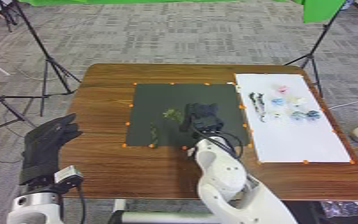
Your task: Arrange flowers
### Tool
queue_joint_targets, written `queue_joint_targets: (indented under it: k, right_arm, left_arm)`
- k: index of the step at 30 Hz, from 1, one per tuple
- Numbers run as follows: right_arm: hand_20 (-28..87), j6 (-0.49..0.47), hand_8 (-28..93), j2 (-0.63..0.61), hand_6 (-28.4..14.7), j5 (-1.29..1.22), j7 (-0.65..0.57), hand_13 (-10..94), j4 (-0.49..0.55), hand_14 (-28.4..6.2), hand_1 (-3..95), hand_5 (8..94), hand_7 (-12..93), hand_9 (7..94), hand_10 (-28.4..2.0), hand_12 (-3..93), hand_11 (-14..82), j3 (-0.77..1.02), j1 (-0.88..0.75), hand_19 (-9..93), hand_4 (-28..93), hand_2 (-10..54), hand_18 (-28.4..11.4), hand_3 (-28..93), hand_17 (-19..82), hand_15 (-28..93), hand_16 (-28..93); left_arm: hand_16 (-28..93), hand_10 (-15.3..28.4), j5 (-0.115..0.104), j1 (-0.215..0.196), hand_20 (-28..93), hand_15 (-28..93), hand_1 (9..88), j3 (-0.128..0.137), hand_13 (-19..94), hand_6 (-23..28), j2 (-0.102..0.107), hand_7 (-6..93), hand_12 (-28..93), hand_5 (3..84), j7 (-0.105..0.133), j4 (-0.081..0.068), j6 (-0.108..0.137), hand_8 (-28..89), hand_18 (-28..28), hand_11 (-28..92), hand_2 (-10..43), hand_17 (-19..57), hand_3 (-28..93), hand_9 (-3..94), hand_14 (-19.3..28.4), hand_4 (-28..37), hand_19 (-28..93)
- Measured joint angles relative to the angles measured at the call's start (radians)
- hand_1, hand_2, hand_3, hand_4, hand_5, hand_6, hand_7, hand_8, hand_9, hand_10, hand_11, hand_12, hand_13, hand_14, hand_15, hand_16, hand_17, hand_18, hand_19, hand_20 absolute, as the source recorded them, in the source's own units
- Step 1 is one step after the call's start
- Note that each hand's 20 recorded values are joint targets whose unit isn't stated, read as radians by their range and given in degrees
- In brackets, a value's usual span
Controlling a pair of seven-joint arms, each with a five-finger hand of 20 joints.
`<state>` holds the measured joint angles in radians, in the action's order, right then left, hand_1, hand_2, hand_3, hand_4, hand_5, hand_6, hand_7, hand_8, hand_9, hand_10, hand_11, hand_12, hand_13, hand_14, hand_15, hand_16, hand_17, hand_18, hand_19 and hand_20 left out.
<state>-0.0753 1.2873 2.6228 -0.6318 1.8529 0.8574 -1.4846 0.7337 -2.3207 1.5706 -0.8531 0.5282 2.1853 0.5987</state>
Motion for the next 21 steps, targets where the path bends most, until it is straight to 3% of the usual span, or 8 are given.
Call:
queue_joint_targets:
  k: [21]
  right_arm:
    - [26,-0.043,14,0.064,-3.1,0.061,0.024,59,-0.074,-21.8,50.1,87.1,26,71.9,-18.6,38.4,62.8,0.003,-0.034,75,-26,-9.5,-28.4,77,11,86,32]
  left_arm:
    - [-22,24.5,0.018,0.05,47,84,29.0,-0.028,34,16.5,-0.014,20.1,13,52.4,-0.025,-0.018,-0.026,-10,25.0,51,3.4,-3.1,81,42.2,28.4,-15.5,55]
